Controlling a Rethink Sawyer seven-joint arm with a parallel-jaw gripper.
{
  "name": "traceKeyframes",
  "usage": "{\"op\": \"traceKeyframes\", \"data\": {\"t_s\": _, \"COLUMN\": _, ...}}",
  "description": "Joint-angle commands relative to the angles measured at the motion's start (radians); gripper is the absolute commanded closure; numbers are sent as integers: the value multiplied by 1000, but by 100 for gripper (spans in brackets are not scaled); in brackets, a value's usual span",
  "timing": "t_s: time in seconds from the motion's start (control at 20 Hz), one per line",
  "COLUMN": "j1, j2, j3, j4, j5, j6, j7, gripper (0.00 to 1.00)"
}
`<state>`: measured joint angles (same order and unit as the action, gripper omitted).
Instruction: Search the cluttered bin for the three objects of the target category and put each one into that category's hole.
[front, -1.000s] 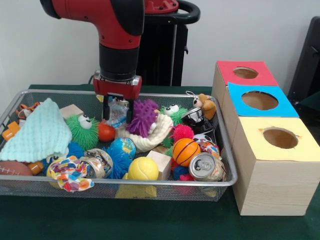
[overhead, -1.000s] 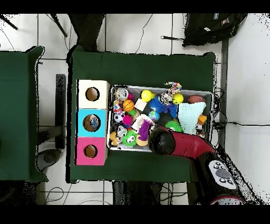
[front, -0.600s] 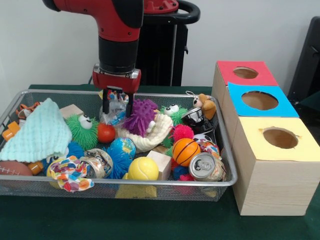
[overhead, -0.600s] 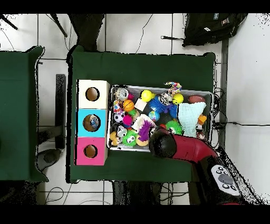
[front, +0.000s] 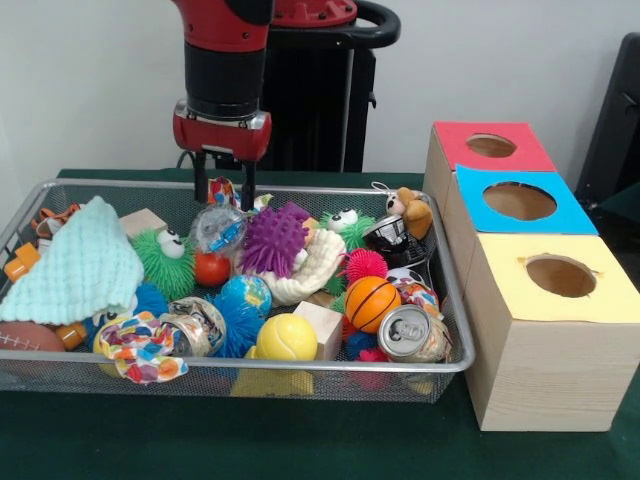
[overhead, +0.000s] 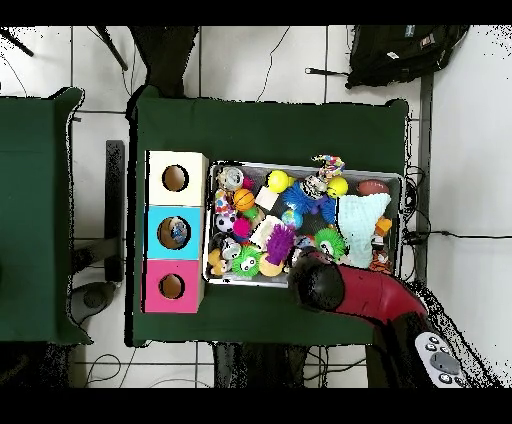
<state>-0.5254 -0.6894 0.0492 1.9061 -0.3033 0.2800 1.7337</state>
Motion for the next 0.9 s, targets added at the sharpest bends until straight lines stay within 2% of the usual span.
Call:
{"op": "traceKeyframes", "data": {"t_s": 0.05, "j1": -10, "j2": 9, "j3": 122, "j4": 43, "j5": 31, "j6": 66, "j7": 63, "gripper": 0}}
{"op": "traceKeyframes", "data": {"t_s": 0.55, "j1": 44, "j2": 82, "j3": 108, "j4": 27, "j5": 25, "j6": -43, "j7": 131, "gripper": 0}}
{"op": "traceKeyframes", "data": {"t_s": 0.9, "j1": 49, "j2": 108, "j3": 86, "j4": 14, "j5": 9, "j6": -69, "j7": 128, "gripper": 0}}
